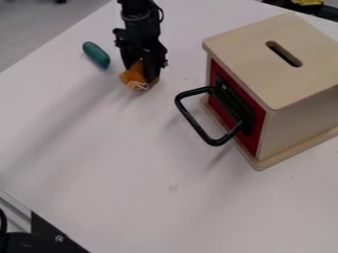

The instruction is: Move the brown object to the lower middle side of the table

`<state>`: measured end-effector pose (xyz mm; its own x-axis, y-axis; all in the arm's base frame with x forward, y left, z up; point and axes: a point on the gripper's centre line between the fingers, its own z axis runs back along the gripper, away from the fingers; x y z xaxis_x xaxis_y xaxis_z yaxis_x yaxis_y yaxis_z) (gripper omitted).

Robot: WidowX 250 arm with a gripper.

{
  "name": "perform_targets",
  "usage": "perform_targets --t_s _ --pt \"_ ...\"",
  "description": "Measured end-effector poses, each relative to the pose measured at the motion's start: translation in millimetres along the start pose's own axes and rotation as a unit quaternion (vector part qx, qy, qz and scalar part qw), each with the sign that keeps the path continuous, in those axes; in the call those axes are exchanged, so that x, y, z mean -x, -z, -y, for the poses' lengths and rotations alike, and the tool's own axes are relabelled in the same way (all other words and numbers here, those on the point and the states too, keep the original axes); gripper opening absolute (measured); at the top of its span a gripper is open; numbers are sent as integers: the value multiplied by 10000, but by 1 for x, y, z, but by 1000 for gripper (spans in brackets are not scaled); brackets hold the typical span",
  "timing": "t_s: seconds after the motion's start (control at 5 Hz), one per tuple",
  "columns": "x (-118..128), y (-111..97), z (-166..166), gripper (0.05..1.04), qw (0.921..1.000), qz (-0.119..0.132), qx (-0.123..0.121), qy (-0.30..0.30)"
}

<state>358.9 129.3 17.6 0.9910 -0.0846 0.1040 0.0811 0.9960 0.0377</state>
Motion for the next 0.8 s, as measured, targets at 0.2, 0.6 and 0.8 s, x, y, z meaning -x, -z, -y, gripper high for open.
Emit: perform_targets --t_s 0.2,0.6,0.8 --pt "-2 -14 1 607 9999 121 23 -40" --pt "4 -75 5 607 9975 675 -48 -216" --pt "27 -90 15 607 9964 718 -70 -436"
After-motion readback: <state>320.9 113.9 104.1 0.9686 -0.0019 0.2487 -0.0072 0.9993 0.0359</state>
